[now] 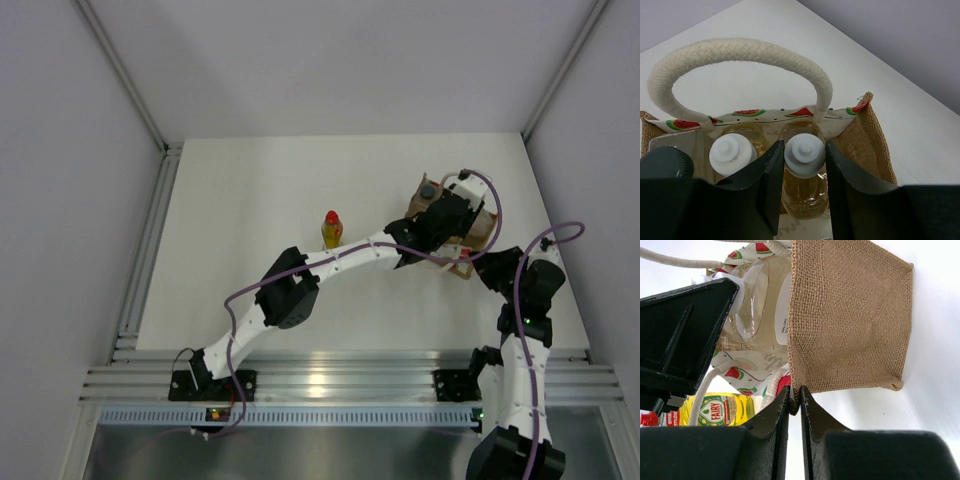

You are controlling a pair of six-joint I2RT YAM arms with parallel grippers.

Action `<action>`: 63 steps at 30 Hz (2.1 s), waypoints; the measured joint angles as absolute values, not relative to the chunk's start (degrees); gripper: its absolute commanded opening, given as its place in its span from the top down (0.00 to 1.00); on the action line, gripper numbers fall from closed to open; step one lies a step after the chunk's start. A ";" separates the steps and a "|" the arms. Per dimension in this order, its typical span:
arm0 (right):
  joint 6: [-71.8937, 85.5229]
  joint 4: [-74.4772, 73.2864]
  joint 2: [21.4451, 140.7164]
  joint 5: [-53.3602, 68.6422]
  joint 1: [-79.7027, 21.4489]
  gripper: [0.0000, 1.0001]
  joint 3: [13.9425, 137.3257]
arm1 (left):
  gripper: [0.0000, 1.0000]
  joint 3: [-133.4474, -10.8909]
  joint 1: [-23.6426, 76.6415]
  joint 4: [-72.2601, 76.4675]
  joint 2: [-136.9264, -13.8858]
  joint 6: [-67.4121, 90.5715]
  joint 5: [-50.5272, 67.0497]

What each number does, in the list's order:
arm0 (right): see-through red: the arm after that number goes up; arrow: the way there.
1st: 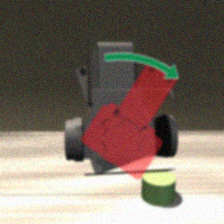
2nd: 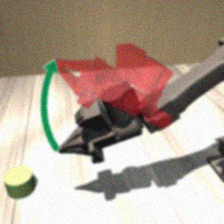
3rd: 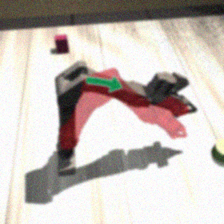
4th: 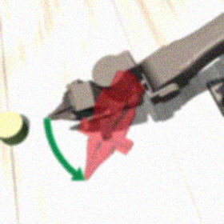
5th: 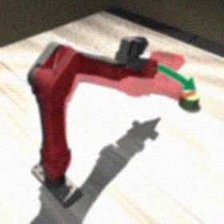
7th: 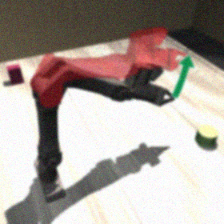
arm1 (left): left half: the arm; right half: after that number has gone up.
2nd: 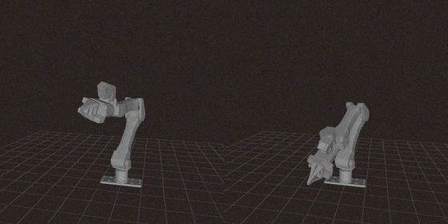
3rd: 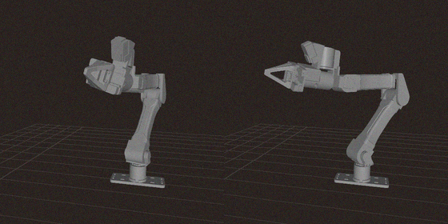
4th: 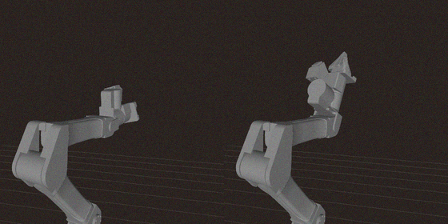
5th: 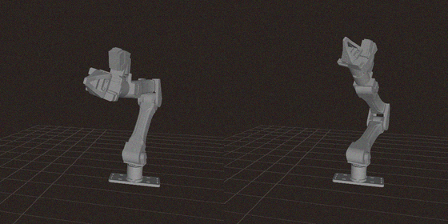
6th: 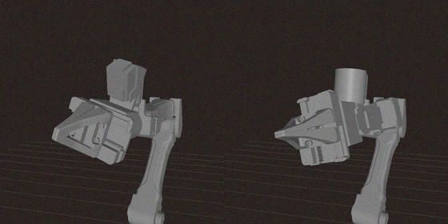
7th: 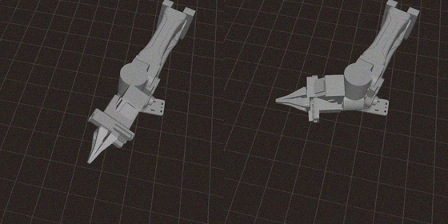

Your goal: Take the personal care products out of the canvas bag

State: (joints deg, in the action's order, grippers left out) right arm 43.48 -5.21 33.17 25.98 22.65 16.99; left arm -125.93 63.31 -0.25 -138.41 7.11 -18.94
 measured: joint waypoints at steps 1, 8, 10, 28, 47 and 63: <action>43.48 -5.21 33.17 25.98 22.65 0.90 16.99 | 0.63 -125.97 63.31 -0.30 -138.41 7.11 -18.94; 43.46 -5.21 33.17 25.93 22.65 0.90 16.99 | 0.51 -126.48 63.31 -1.74 -139.24 6.68 -19.18; 43.48 -5.21 33.17 25.91 22.65 0.90 16.99 | 0.47 -126.98 63.31 -1.48 -139.65 6.50 -19.38; 43.46 -5.21 33.17 25.76 22.65 0.90 16.99 | 1.00 -130.13 63.26 -3.51 -140.94 6.79 -19.38; 43.44 -5.21 33.17 25.45 22.65 0.90 16.99 | 1.00 -133.10 63.16 -8.78 -141.05 8.75 -18.87; 43.27 -5.15 33.56 25.06 22.65 0.90 16.99 | 1.00 -134.80 63.18 -11.68 -141.05 9.32 -18.41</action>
